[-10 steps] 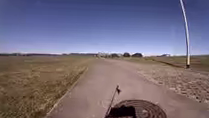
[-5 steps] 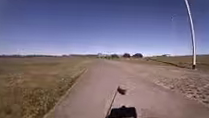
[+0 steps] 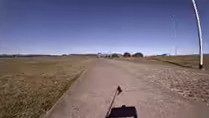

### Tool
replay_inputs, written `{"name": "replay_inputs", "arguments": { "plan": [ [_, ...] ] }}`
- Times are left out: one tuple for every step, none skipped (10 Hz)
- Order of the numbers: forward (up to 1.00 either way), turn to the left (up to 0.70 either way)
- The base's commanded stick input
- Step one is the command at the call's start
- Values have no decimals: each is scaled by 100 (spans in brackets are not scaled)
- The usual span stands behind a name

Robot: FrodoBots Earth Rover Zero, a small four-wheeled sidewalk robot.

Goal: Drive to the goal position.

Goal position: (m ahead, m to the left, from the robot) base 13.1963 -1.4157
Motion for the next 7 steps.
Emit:
{"name": "replay_inputs", "arguments": {
  "plan": [
    [100, 0],
    [100, 0],
    [100, 0],
    [100, 0],
    [100, 0],
    [100, 0],
    [100, 0]
  ]
}}
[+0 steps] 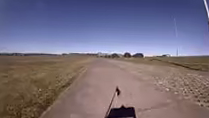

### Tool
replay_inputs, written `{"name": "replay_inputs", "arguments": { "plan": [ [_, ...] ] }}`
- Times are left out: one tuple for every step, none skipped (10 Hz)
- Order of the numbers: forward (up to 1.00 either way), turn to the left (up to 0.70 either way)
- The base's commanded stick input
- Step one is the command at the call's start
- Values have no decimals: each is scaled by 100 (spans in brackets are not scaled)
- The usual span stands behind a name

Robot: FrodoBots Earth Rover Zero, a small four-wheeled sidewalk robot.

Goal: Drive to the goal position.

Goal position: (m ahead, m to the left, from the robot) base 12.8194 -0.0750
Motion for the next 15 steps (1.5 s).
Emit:
{"name": "replay_inputs", "arguments": {
  "plan": [
    [100, 0],
    [100, 0],
    [100, 0],
    [100, 0],
    [100, 0],
    [100, 0],
    [100, 0],
    [100, 0],
    [100, 0],
    [100, 0],
    [55, 0],
    [5, 0],
    [0, 0],
    [0, 0],
    [0, 0]
  ]
}}
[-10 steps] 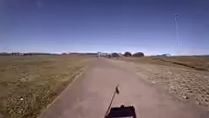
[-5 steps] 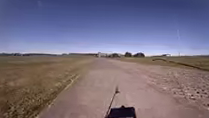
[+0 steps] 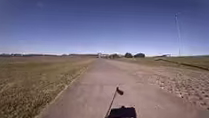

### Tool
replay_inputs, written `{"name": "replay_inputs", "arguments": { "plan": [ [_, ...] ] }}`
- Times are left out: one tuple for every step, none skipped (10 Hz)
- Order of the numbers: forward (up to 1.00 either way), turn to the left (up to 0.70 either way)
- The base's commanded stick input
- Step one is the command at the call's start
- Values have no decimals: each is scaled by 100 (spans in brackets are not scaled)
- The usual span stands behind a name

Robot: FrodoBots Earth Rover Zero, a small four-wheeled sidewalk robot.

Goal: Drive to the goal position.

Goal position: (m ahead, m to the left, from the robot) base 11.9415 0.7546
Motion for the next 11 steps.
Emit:
{"name": "replay_inputs", "arguments": {
  "plan": [
    [0, 0],
    [0, 0],
    [0, 0],
    [0, 0],
    [0, 0],
    [0, 0],
    [100, 0],
    [100, 0],
    [100, 0],
    [100, 0],
    [100, 0]
  ]
}}
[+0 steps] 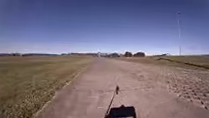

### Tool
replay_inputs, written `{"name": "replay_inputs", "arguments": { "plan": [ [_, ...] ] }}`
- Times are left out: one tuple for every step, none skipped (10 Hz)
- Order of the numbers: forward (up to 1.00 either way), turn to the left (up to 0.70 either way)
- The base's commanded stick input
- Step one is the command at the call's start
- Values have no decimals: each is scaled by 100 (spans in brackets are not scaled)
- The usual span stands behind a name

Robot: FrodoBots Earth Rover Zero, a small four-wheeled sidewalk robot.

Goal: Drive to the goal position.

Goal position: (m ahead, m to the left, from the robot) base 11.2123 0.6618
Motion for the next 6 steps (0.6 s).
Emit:
{"name": "replay_inputs", "arguments": {
  "plan": [
    [100, 0],
    [100, 0],
    [100, 0],
    [100, 0],
    [100, 0],
    [100, 0]
  ]
}}
